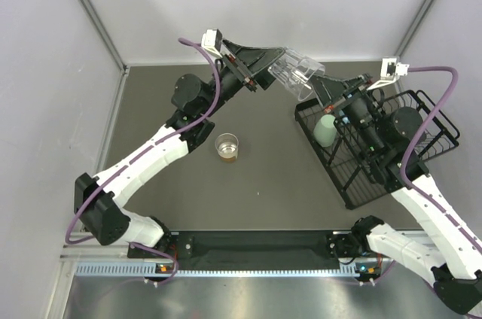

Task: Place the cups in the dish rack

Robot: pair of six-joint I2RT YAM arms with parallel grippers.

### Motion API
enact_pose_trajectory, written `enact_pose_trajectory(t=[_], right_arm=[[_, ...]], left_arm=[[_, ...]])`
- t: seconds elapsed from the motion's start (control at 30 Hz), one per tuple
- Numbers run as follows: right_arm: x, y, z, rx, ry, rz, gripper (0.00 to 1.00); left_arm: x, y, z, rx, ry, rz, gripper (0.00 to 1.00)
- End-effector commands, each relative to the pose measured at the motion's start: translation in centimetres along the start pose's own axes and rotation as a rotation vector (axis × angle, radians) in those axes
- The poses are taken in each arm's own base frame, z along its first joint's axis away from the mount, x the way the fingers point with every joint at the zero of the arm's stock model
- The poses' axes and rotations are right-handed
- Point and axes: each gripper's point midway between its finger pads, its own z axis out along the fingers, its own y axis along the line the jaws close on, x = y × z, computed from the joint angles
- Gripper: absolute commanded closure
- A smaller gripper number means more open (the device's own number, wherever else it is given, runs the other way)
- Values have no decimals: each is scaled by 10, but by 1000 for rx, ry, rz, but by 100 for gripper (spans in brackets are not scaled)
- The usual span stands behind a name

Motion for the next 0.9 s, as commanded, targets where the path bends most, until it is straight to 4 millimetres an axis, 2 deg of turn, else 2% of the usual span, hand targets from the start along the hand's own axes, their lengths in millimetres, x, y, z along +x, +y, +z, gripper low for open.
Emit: enact_pose_trajectory(t=[0.0, 0.17, 0.37, 0.57, 0.63, 0.67, 0.73, 0.8, 0.83, 0.87], right_arm=[[-22, 13, -1, -57, -93, 5, 100], [-25, 5, 2, -30, -129, 13, 100], [-23, 0, 6, -16, -132, 12, 100], [-24, -3, 7, -1, -140, 20, 100], [-23, -1, 7, -7, -133, 20, 100], [-21, -2, 7, -7, -126, 18, 100], [-19, -1, 6, -14, -111, 12, 100], [-15, -2, 5, -11, -95, 9, 100], [-14, -2, 5, -11, -88, 8, 100], [-12, -3, 4, -7, -78, 3, 100]], left_arm=[[-1, -42, -1, 129, -25, 6, 8], [5, -44, 1, 136, -30, -14, 10], [12, -49, 7, 149, -28, 1, 20], [17, -50, 10, 127, -29, 46, 21], [16, -50, 10, 132, -34, 49, 31], [15, -51, 11, 134, -38, 54, 44], [14, -53, 10, 133, -43, 72, 53], [12, -51, 11, 116, -50, 92, 73], [12, -50, 11, 109, -48, 111, 92], [10, -51, 10, 100, -52, 118, 100]])
